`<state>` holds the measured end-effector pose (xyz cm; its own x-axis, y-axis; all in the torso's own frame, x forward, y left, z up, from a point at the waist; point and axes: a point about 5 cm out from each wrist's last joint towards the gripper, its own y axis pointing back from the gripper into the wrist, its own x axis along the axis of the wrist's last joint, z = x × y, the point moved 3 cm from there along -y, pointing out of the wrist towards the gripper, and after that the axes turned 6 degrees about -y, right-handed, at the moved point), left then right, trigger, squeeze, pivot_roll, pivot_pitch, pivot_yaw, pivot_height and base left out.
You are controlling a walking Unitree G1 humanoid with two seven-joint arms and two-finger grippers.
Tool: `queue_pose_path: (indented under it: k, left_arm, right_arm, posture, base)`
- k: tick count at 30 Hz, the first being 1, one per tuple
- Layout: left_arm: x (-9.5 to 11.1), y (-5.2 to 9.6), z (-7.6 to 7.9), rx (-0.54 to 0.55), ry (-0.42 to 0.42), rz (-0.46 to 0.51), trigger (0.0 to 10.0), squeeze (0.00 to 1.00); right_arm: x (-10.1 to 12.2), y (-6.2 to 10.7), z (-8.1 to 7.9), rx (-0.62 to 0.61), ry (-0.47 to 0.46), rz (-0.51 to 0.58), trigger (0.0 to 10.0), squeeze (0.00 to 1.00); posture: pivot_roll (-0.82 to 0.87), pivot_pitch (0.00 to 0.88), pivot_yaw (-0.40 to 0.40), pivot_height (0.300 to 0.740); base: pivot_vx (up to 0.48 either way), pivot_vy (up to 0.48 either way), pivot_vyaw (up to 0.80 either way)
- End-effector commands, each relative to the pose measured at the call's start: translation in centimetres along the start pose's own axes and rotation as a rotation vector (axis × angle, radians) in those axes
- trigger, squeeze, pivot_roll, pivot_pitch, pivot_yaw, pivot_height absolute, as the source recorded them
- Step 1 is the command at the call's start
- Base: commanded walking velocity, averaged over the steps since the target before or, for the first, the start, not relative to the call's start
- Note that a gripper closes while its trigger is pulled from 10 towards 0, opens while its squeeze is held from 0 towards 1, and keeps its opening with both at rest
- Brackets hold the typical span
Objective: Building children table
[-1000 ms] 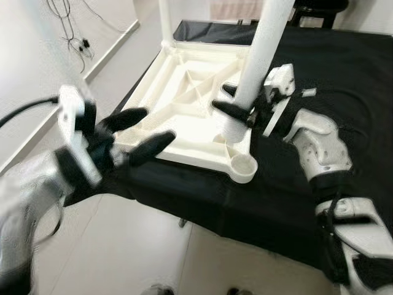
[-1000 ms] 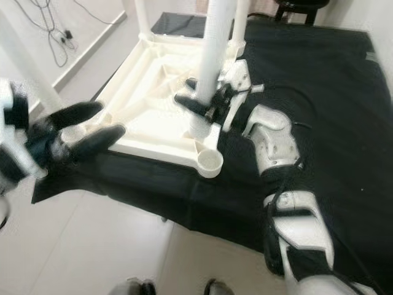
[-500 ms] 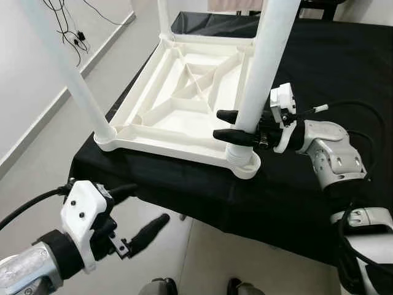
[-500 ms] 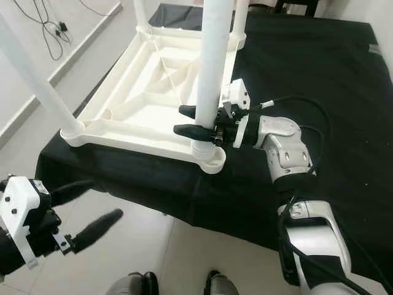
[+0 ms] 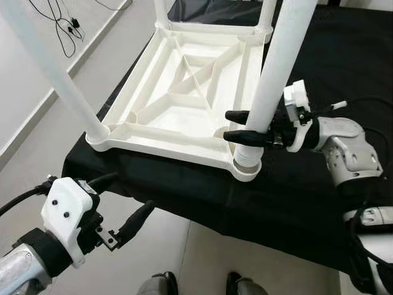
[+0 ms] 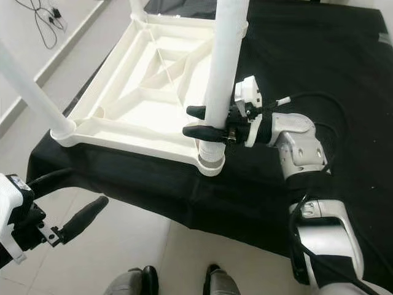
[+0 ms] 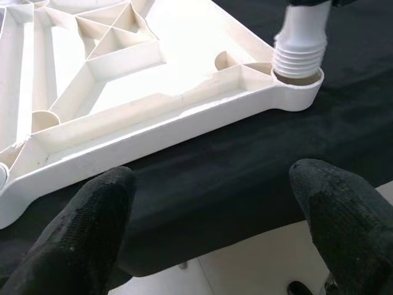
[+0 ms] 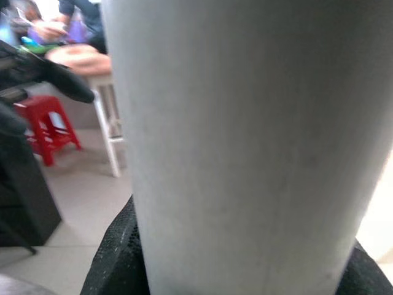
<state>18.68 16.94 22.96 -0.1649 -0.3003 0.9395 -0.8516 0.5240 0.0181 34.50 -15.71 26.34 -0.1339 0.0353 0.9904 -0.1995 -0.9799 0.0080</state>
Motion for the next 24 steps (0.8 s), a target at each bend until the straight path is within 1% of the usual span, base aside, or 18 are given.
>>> queue_pose_path:
  k: [1, 3, 6, 10, 12, 15, 17, 18, 20, 24]
  left_arm:
    - [0.0, 0.3, 0.0, 0.004, -0.008, -0.012, 10.0, 0.00]
    - [-0.1, 0.4, 0.1, 0.003, -0.002, -0.010, 10.0, 0.00]
    - [-0.1, 0.4, 0.1, 0.003, 0.001, -0.009, 10.0, 0.00]
    - [-0.1, 0.4, 0.2, -0.001, 0.009, -0.006, 10.0, 0.00]
    - [0.0, 0.5, 0.3, -0.006, 0.017, -0.004, 10.0, 0.00]
    - [0.0, 0.5, 0.4, -0.007, 0.023, -0.001, 10.0, 0.00]
    - [0.0, 0.5, 0.4, -0.007, 0.023, -0.001, 10.0, 0.00]
    - [0.0, 0.5, 0.5, -0.009, 0.025, 0.000, 10.0, 0.00]
    - [0.0, 0.5, 0.5, -0.009, 0.025, 0.000, 10.0, 0.00]
    - [0.0, 0.5, 0.6, -0.011, 0.030, 0.002, 10.0, 0.00]
  right_arm:
    - [-1.5, 0.4, -0.5, 0.019, -0.069, -0.024, 10.0, 0.00]
    - [-1.6, 0.5, -0.9, 0.041, -0.079, -0.027, 10.0, 0.00]
    - [-1.6, 0.6, -1.1, 0.051, -0.083, -0.029, 10.0, 0.00]
    - [-1.7, 0.2, -1.6, 0.072, -0.075, -0.033, 10.0, 0.00]
    - [-1.8, -0.5, -1.8, 0.062, -0.053, -0.029, 10.0, 0.00]
    - [-2.0, -1.1, -1.7, 0.045, -0.049, -0.024, 10.0, 0.00]
    - [-2.0, -1.1, -1.7, 0.045, -0.049, -0.024, 10.0, 0.00]
    - [-2.2, -1.5, -1.7, 0.043, -0.050, -0.031, 10.0, 0.00]
    - [-2.2, -1.5, -1.7, 0.043, -0.050, -0.031, 10.0, 0.00]
    - [-2.5, -2.0, -2.0, 0.059, -0.057, -0.036, 10.0, 0.00]
  posture:
    - [0.08, 0.353, 0.044, 0.740]
    - [0.09, 0.358, 0.046, 0.740]
    - [0.09, 0.358, 0.046, 0.740]
    - [0.09, 0.365, 0.049, 0.740]
    - [0.09, 0.369, 0.048, 0.740]
    - [0.09, 0.370, 0.048, 0.740]
    - [0.09, 0.370, 0.048, 0.740]
    - [0.09, 0.368, 0.042, 0.740]
    - [0.09, 0.368, 0.042, 0.740]
    - [0.09, 0.368, 0.039, 0.740]
  base:
    - [0.000, 0.000, 0.00]
    - [0.000, 0.000, 0.00]
    - [0.000, 0.000, 0.00]
    - [0.000, 0.000, 0.00]
    - [0.000, 0.000, 0.00]
    - [0.000, 0.000, 0.00]
    - [0.000, 0.000, 0.00]
    - [0.000, 0.000, 0.00]
    - [0.000, 0.000, 0.00]
    - [0.000, 0.000, 0.00]
